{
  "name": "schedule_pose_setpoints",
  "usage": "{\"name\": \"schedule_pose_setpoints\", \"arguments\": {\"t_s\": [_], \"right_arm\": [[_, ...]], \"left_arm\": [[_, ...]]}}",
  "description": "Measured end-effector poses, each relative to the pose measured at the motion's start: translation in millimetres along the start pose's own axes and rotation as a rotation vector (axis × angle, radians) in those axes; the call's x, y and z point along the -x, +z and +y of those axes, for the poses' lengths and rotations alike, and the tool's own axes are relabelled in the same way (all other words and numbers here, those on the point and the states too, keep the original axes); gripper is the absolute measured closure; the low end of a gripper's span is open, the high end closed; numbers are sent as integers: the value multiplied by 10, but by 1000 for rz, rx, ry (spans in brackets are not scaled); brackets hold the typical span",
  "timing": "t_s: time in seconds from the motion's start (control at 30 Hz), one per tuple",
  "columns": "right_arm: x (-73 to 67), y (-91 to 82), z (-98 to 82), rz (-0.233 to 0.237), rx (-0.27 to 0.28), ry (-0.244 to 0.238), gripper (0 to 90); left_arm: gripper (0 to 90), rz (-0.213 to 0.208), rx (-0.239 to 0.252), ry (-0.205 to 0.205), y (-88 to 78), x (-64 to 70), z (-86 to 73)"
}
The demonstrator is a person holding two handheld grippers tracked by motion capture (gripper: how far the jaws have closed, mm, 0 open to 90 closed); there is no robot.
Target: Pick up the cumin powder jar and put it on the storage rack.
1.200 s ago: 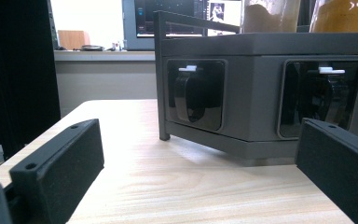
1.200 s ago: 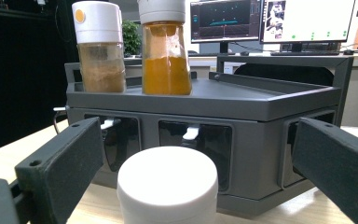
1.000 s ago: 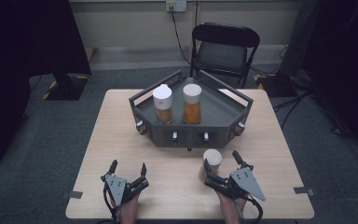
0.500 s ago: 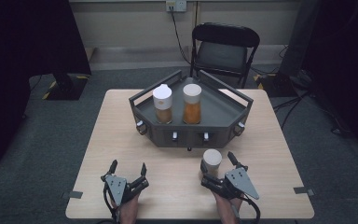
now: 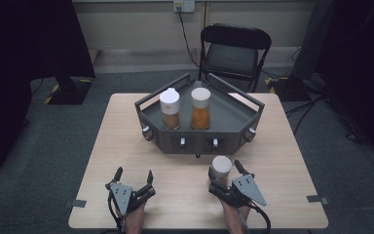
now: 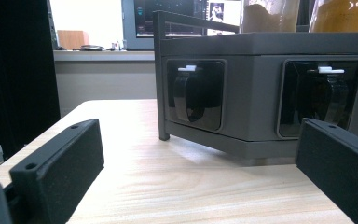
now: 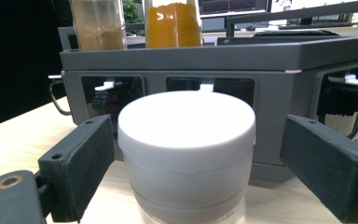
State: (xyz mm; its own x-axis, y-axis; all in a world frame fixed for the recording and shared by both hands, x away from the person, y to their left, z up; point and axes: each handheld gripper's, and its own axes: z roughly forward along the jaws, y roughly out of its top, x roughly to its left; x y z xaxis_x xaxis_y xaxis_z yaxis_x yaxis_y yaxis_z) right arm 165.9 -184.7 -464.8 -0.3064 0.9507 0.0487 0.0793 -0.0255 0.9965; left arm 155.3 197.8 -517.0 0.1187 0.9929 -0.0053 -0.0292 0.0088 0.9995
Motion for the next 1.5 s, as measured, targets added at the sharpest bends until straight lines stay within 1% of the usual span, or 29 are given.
{"name": "schedule_pose_setpoints", "arguments": {"t_s": [0.2, 0.33, 0.43, 0.53, 0.67, 0.73, 0.87, 1.13, 1.27, 1.4, 1.5], "right_arm": [[20, 19, -28, 6, -18, 2, 148], [57, 42, -43, 29, -37, -1, 187], [61, 53, -55, 32, -47, -4, 207], [73, 57, -58, 41, -47, -8, 240], [75, 70, -55, 37, -49, -12, 261], [75, 80, -49, 35, -55, -3, 270], [82, 80, -51, 47, -56, -6, 324], [58, 70, -61, 40, -50, -29, 335], [27, 64, -65, 28, -48, -35, 337], [2, 56, -60, 13, -49, -34, 339], [11, 55, -40, 12, -56, -24, 339]], "left_arm": [[7, 0, 0, 0, 0, 1, 0], [7, 0, -1, 1, 0, 1, 1], [7, 0, 0, 0, 0, 1, 0], [7, 0, 0, 0, 0, 1, 0], [7, 1, 0, 0, 0, 2, 0], [7, 1, 0, 0, 0, 2, 0], [7, 1, 0, 0, 0, 2, -1], [7, 1, 0, 1, 0, 2, 0], [7, 1, 0, 0, 0, 2, 0], [7, 1, 0, 1, 0, 2, 0], [7, 2, 0, 0, 0, 3, 1]]}}
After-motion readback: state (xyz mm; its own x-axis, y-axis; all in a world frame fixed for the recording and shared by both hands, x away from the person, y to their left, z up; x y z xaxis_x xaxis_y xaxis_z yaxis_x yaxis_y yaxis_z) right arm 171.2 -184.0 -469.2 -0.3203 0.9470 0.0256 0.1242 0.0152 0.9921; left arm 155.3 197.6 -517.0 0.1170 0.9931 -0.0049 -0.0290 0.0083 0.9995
